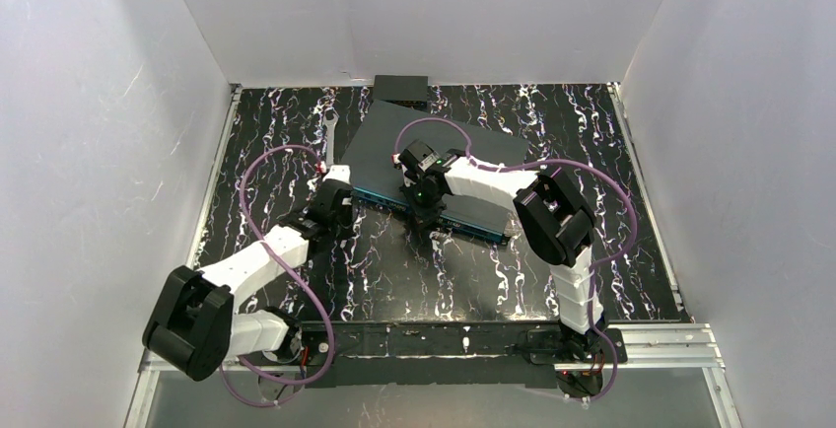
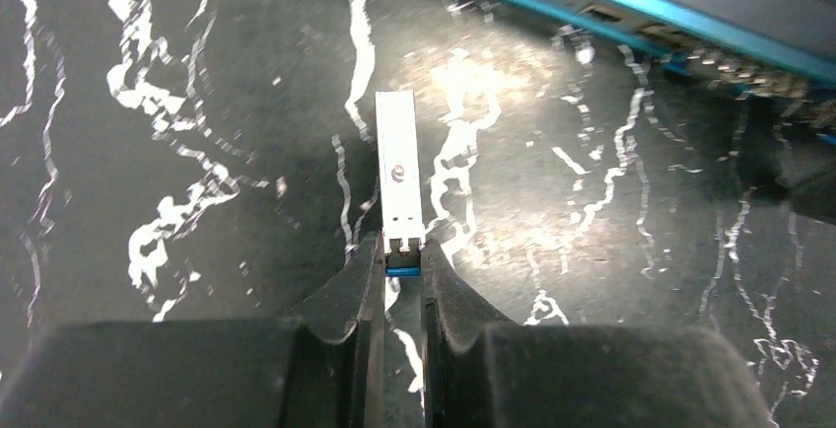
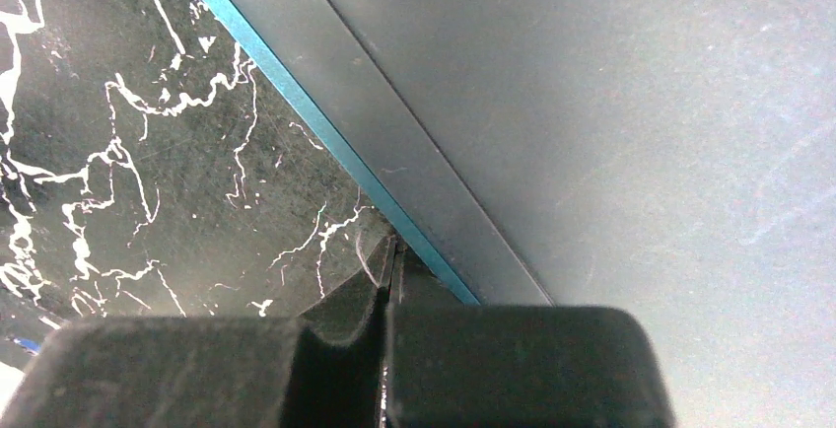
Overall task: Pull the plug from the switch port
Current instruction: Move the plug to the center of the board, then pick up the plug from the center of the board.
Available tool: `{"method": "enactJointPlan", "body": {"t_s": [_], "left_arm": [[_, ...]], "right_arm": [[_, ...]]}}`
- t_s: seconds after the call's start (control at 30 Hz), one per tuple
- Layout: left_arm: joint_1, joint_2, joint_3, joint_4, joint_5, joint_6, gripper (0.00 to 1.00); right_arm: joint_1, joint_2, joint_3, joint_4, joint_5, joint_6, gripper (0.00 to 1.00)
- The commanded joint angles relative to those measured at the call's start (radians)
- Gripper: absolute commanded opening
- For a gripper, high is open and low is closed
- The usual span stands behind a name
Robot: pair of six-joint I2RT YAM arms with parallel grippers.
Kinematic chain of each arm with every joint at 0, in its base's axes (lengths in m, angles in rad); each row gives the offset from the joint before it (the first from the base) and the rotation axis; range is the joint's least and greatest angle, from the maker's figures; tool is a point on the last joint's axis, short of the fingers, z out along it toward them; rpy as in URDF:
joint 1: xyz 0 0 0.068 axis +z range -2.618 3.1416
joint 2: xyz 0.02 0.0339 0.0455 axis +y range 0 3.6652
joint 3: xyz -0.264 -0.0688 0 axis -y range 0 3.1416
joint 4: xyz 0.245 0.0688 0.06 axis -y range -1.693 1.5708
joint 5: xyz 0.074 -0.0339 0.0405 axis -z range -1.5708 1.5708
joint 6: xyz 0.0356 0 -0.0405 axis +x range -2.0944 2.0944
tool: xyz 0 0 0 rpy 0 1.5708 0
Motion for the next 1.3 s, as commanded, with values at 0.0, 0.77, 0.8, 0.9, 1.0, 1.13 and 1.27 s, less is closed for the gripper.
{"method": "enactJointPlan", "body": {"t_s": [0.0,0.77,0.8,0.9,1.0,1.13,1.27], "left_arm": [[0.021,-0.044,0.038,-0.148,-0.080,-0.092,0.00],[0.087,-0.059,0.072,-0.270,-0.034,-0.174,0.58],[0.089,-0.065,0.070,-0.271,-0.033,-0.177,0.64],[0.095,-0.073,0.071,-0.270,-0.019,-0.172,0.76],[0.103,-0.050,0.081,-0.256,0.016,-0.162,0.75],[0.131,0.015,0.114,-0.259,0.049,-0.197,0.49],[0.160,0.084,0.150,-0.259,0.087,-0.211,0.48]], "right_arm": [[-0.045,0.012,0.014,0.160,0.064,-0.013,0.01],[-0.183,-0.319,-0.134,0.210,-0.117,0.115,0.40],[-0.192,-0.334,-0.143,0.206,-0.119,0.118,0.42],[-0.218,-0.370,-0.164,0.193,-0.120,0.121,0.45],[-0.238,-0.393,-0.189,0.180,-0.121,0.120,0.45],[-0.251,-0.417,-0.218,0.168,-0.122,0.116,0.45],[-0.254,-0.435,-0.242,0.169,-0.126,0.121,0.45]]}}
